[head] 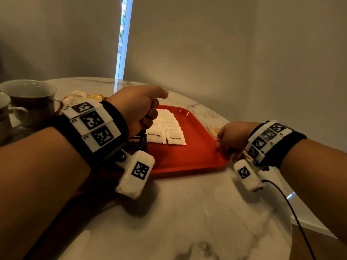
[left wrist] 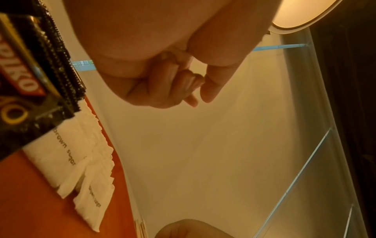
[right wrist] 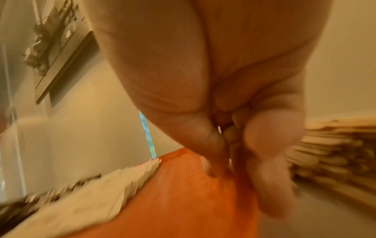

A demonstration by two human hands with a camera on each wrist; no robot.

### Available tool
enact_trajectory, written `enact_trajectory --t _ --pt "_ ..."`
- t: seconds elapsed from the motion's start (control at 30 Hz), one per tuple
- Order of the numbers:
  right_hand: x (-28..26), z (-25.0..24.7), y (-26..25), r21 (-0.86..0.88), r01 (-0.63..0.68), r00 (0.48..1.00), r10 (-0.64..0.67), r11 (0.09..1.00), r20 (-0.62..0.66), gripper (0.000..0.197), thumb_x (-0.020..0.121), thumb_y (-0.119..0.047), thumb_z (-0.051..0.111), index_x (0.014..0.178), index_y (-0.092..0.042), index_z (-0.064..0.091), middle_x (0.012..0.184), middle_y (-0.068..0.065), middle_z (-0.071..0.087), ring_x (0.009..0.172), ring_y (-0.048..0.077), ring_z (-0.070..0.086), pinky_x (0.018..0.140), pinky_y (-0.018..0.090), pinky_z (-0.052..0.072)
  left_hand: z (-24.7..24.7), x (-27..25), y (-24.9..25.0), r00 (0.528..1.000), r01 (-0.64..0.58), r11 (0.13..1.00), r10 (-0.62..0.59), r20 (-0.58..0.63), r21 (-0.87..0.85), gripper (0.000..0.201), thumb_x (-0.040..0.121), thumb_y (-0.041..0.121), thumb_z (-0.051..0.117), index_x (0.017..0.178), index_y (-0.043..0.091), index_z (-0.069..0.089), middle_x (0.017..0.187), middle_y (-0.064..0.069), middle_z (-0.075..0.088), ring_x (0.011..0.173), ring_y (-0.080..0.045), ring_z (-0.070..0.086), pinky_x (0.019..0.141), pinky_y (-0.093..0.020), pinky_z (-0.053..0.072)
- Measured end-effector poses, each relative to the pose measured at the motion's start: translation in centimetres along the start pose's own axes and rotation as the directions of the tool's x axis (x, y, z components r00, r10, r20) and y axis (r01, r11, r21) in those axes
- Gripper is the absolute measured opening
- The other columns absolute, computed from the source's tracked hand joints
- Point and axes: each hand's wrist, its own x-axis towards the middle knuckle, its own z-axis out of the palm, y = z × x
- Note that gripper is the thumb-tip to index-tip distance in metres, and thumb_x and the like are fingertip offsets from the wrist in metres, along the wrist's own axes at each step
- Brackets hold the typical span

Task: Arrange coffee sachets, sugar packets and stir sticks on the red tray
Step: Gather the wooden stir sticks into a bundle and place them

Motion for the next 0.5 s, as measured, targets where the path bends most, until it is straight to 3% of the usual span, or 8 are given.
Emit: enact_trajectory --t 0.07,0.1,0.17,0.23,0.3,0.37,0.4,0.5 --pt "0.5 -1.1 0.9 0.145 -0.031 0.999 0.036 0.989 -0.033 0.014 0.091 -0.008 0.061 0.098 -0.007 0.073 0.085 0.009 0.077 0.075 0.024 0.073 0.058 0.029 0.055 -0.1 0.1 0.0 1.0 -0.008 1.0 0.008 -0.003 0.0 0.015 0.091 0.02 0.065 0.087 0.019 0.052 0.06 0.005 0.039 0.048 -0.008 0.029 0.042 -0.021 0.024" --pt "0.9 -1.7 1.4 0.172 -0.048 0.994 0.064 0.984 -0.087 0.014 0.092 -0.012 0.062 0.098 -0.005 0.073 0.088 0.009 0.076 0.074 0.023 0.07 0.055 0.027 0.05 -0.2 0.1 0.0 1.0 -0.01 1.0 0.01 -0.003 -0.001 0.014 0.092 0.02 0.065 0.087 0.019 0.052 0.06 0.005 0.038 0.047 -0.008 0.029 0.042 -0.021 0.024" --pt "1.8 -2.5 2.5 0.175 -0.101 0.974 0.134 0.979 -0.184 0.026 0.093 -0.029 0.065 0.099 -0.004 0.07 0.1 0.009 0.073 0.082 0.024 0.067 0.065 0.029 0.049 -0.2 0.2 0.1 1.0 -0.013 1.0 0.013 0.001 -0.002 0.012 0.092 0.019 0.064 0.09 0.018 0.052 0.059 0.005 0.037 0.047 -0.008 0.028 0.041 -0.021 0.023" --pt "2.6 -2.3 3.5 0.098 -0.181 0.957 0.199 0.979 -0.213 0.048 0.09 -0.053 0.066 0.102 -0.007 0.068 0.116 0.008 0.068 0.102 0.028 0.063 0.082 0.032 0.044 -0.2 0.2 0.2 1.0 -0.01 1.0 0.01 0.003 0.003 0.011 0.092 0.02 0.063 0.097 0.017 0.053 0.058 0.006 0.038 0.047 -0.009 0.029 0.042 -0.021 0.023" --pt "3.3 -1.4 4.1 0.124 -0.245 0.953 0.262 0.962 -0.15 0.074 0.081 -0.067 0.068 0.124 -0.007 0.063 0.135 0.012 0.061 0.122 0.032 0.055 0.091 0.035 0.039 -0.2 0.2 0.1 1.0 -0.004 1.0 0.004 0.007 0.01 0.012 0.093 0.02 0.062 0.102 0.017 0.055 0.059 0.005 0.038 0.047 -0.009 0.029 0.043 -0.021 0.022" --pt "3.6 -0.5 4.3 0.283 -0.284 0.952 0.305 0.916 -0.031 0.09 0.074 -0.063 0.076 0.14 -0.006 0.051 0.144 0.015 0.054 0.13 0.036 0.051 0.098 0.04 0.042 -0.1 0.2 0.1 1.0 -0.007 1.0 0.006 0.012 0.015 0.01 0.093 0.02 0.062 0.101 0.017 0.057 0.06 0.005 0.038 0.048 -0.009 0.029 0.045 -0.021 0.022" --pt "3.8 -0.2 4.5 0.389 -0.304 0.949 0.314 0.869 0.041 0.091 0.071 -0.056 0.082 0.141 -0.007 0.048 0.141 0.016 0.056 0.126 0.037 0.053 0.098 0.043 0.044 -0.2 0.2 0.1 1.0 -0.006 1.0 0.006 0.014 0.015 0.01 0.093 0.02 0.063 0.1 0.017 0.057 0.06 0.005 0.038 0.048 -0.009 0.029 0.045 -0.022 0.022" --pt "4.2 0.6 4.7 0.555 -0.328 0.945 0.273 0.764 0.183 0.076 0.06 -0.04 0.091 0.115 -0.003 0.055 0.098 0.015 0.072 0.094 0.032 0.065 0.095 0.047 0.049 -0.2 0.2 0.0 1.0 -0.005 1.0 0.004 0.024 0.015 0.013 0.093 0.021 0.063 0.103 0.017 0.057 0.059 0.006 0.038 0.048 -0.009 0.029 0.042 -0.021 0.023"
